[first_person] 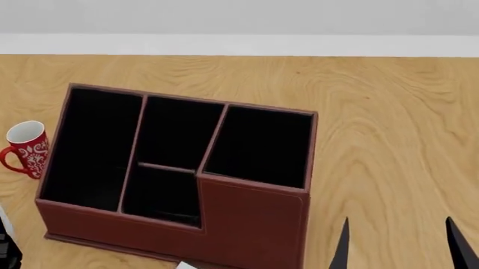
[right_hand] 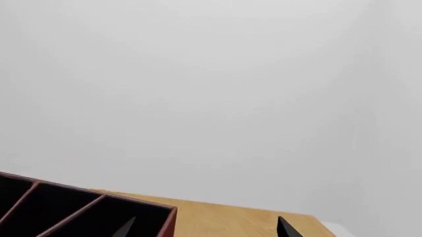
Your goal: Pick up the book and place it in the right compartment of the caddy.
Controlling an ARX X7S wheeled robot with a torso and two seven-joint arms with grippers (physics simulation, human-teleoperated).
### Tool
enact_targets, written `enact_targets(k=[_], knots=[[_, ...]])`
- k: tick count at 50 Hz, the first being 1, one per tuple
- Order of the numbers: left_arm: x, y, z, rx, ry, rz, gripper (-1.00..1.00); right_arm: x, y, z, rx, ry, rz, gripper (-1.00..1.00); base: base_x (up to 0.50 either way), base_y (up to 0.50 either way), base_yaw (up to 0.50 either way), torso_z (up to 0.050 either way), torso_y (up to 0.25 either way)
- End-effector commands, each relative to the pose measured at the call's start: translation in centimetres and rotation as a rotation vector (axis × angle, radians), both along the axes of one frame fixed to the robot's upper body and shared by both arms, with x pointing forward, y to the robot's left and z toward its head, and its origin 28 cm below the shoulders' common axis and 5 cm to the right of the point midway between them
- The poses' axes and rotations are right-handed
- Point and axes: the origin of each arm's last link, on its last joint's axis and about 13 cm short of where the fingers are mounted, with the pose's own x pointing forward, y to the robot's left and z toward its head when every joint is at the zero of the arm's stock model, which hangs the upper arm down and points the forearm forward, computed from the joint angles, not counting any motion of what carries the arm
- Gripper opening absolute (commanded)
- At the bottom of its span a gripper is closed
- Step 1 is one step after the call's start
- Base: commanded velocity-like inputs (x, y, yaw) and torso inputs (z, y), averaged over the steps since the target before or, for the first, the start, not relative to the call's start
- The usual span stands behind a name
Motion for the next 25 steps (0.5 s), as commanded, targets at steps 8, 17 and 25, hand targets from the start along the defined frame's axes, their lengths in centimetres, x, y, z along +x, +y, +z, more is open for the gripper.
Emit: enact_targets(k=[8, 17, 25], knots=[[-0.1, 0.0, 0.1, 0.001, 0.001, 0.001, 1.00, 0.0, 0.1, -0.1, 0.000, 0.009, -0.001, 1.00, 0.50, 0.00, 0.00, 0.000, 0.001], [0.1, -0.1, 0.1, 0.001, 0.004, -0.001, 1.00, 0.0, 0.0, -0.1, -0.011, 0.008, -0.002, 1.00, 0.12, 0.00, 0.00, 0.000, 0.001], [0.5, -0.6, 0.2, -0.008, 0.000, -0.011, 1.00, -0.5, -0.1, 1.7, -0.073, 0.164, 0.261, 1.00, 0.00, 0.00, 0.00, 0.000, 0.000]])
